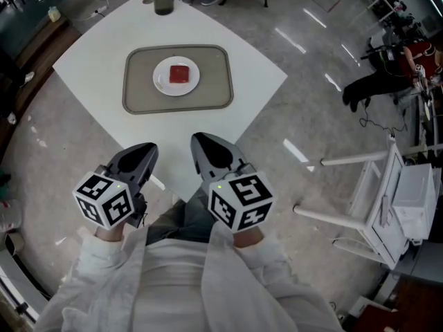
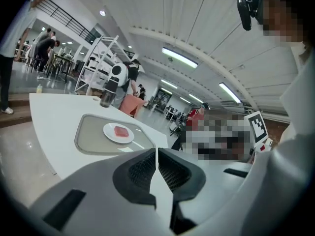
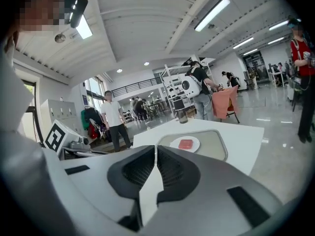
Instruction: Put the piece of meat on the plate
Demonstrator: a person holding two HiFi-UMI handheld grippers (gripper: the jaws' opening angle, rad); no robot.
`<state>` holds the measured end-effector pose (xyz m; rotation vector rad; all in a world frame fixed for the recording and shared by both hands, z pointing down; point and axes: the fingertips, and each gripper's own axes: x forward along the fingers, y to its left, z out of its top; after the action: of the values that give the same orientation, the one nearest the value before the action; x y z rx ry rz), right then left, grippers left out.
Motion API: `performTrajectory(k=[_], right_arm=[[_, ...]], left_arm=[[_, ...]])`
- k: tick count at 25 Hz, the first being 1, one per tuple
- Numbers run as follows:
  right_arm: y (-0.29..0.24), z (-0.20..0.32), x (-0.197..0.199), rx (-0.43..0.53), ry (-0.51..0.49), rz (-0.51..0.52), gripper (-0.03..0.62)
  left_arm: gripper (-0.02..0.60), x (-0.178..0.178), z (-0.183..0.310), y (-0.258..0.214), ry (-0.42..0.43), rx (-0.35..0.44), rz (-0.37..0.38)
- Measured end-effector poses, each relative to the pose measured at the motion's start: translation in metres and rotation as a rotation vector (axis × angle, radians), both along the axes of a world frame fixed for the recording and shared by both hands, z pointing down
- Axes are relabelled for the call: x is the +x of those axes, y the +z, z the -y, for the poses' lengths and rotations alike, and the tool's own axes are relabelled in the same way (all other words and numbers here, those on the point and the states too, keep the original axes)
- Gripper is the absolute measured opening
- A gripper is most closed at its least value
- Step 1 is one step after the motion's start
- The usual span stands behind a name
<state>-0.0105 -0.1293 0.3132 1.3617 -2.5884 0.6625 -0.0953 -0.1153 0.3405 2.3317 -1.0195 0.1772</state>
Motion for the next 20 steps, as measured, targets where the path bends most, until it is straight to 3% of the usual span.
performTrajectory(k=[10, 20], right_arm=[[0.011, -0.023, -0.003, -0.016, -0.064, -0.013, 0.015], [-0.005, -0.034, 0.012, 0.020, -0.153, -0.023, 0.015]], left_arm=[[0.023, 0.025, -0.032, 0.000, 0.026, -0.050, -0.061], [0.018, 0.050, -0.041, -0.012, 0.025, -0.037, -0.071]])
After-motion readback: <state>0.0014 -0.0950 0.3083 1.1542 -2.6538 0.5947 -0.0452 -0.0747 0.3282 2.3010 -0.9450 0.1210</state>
